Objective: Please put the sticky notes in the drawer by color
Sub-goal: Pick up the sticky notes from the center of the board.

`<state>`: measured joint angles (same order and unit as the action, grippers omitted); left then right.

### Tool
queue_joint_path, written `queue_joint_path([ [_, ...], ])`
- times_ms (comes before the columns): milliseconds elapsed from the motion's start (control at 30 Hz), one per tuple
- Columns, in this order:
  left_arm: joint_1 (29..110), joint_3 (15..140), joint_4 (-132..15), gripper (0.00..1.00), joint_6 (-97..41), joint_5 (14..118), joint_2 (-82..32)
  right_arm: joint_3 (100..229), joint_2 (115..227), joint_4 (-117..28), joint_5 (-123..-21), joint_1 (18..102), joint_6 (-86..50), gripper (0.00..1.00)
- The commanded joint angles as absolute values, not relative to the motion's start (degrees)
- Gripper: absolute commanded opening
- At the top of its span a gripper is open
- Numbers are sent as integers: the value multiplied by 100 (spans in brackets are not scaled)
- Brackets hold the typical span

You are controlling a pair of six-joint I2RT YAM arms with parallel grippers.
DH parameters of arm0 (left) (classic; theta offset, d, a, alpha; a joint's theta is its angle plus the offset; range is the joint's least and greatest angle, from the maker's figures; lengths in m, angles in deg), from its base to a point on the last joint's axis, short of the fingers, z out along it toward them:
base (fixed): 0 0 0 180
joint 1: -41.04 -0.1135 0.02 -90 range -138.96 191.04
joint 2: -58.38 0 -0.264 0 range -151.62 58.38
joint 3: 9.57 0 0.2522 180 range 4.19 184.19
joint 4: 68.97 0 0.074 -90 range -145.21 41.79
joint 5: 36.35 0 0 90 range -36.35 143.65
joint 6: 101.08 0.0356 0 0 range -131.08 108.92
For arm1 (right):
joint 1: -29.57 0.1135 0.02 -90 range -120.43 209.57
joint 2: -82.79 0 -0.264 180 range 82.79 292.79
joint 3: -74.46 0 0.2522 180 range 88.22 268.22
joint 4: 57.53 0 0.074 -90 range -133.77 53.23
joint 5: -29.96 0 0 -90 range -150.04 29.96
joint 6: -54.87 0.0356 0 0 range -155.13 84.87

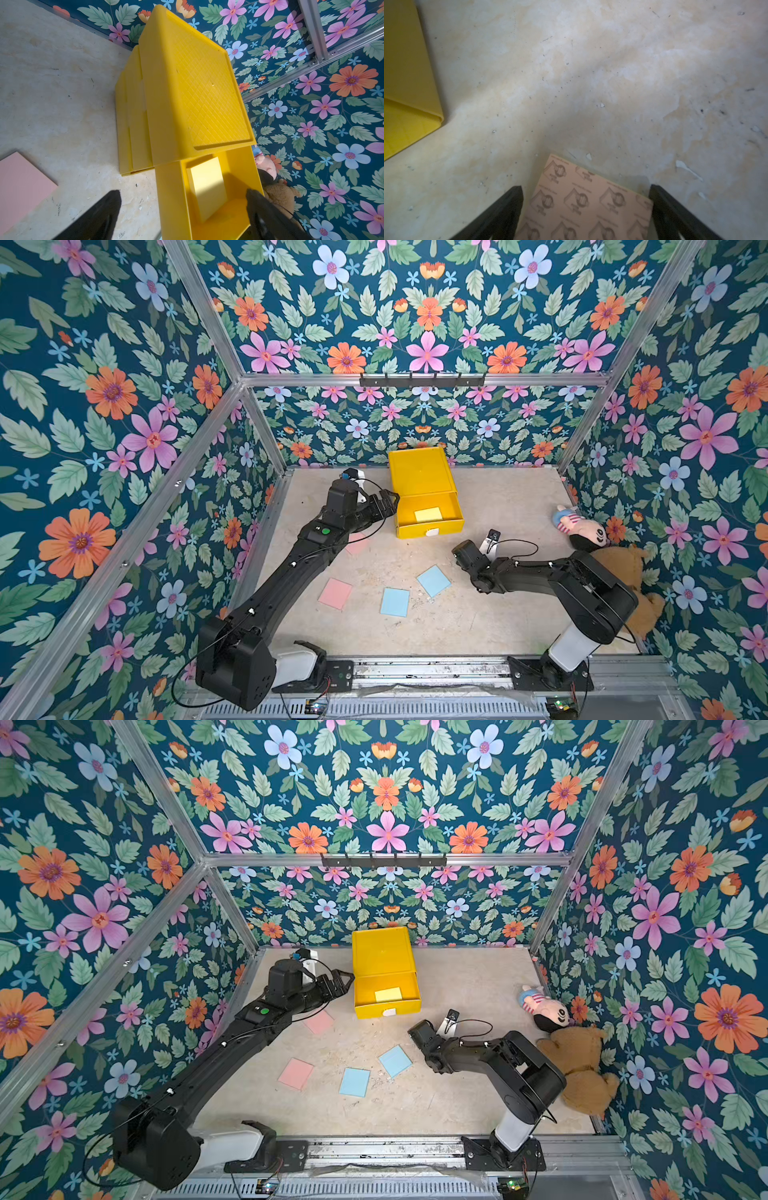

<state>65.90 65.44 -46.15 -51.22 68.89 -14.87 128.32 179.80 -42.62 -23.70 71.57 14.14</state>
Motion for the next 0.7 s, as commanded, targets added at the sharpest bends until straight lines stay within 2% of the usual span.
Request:
queue_joint_path([
  [0, 6591, 6527, -4695, 100, -5076, 6881, -1444, 12962, 18044, -2956, -3116, 7351, 1522, 99],
  [167, 6591, 6541, -4712, 100, -5088, 6885, -1439, 13063, 17933, -2644, -3068, 7378, 1185, 99],
  [267, 6591, 6521, -4738, 100, -5114, 6885, -1414, 13045, 17828, -2552, -3083, 7327, 1014, 91],
  [400, 6591, 6500, -4747, 100, -5114, 6888, -1405, 12789, 17564, -3016, -3630, 7086, 756, 96],
  [667, 6591, 6566, -4726, 100, -5114, 6885, -1412, 12810, 17719, -3221, -3815, 6930, 753, 96],
])
